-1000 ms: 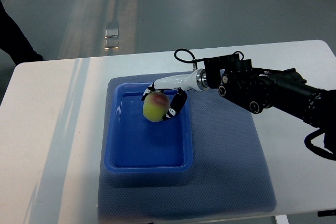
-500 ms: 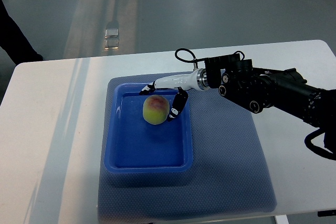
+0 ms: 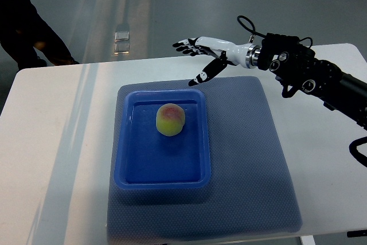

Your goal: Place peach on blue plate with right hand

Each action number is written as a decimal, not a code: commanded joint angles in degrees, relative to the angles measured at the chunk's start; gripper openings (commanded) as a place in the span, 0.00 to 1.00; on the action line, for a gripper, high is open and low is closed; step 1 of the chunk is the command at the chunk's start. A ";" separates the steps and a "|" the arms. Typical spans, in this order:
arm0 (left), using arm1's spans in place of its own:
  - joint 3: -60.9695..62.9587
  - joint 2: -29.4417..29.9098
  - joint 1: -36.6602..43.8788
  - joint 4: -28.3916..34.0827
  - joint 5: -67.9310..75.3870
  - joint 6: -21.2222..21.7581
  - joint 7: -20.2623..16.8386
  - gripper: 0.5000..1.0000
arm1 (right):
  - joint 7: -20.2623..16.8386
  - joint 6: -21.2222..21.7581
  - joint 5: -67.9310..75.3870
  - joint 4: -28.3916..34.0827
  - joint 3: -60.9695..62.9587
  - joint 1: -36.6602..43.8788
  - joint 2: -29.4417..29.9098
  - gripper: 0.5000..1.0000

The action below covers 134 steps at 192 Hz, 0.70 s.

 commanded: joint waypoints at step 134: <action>0.00 0.00 -0.01 -0.24 -0.01 -0.09 -0.01 1.00 | -9.13 -13.34 56.07 -6.49 7.34 -9.14 -2.80 0.86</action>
